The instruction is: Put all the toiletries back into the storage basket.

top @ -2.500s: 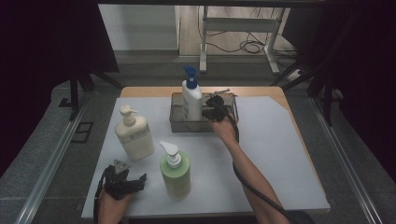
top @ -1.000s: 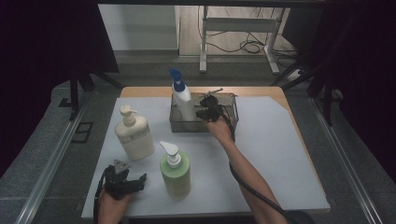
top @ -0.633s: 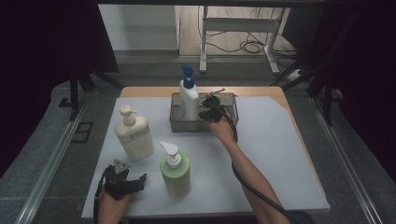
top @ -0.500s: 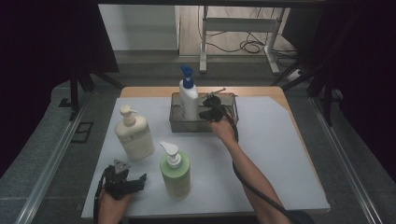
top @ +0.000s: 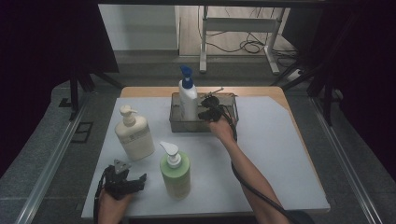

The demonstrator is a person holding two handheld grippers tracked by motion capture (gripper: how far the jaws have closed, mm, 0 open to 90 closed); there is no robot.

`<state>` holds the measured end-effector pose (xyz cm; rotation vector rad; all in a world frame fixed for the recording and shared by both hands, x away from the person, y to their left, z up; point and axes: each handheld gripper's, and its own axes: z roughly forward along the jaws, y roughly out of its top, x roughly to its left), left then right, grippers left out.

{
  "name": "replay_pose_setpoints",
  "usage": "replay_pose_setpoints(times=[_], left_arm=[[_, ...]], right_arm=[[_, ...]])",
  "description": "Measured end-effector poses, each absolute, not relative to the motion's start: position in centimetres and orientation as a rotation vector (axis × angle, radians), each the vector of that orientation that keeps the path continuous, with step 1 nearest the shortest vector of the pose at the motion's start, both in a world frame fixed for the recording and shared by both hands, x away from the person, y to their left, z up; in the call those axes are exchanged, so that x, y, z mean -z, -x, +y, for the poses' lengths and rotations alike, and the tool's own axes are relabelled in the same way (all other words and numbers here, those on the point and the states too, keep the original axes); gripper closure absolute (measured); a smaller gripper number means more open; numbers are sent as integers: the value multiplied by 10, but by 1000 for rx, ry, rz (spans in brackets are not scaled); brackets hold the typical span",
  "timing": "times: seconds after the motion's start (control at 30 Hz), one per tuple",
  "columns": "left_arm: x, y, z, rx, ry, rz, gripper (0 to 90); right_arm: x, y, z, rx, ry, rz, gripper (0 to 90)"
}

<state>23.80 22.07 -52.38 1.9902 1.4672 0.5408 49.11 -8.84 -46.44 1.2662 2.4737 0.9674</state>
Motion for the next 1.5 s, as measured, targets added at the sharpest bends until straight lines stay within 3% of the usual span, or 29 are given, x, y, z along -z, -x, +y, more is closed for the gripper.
replay_pose_setpoints(times=[1.5], left_arm=[[524,-238,221,-540,-1990,1467,118]], right_arm=[[468,-487,-52,-988,-1198,2544,853]])
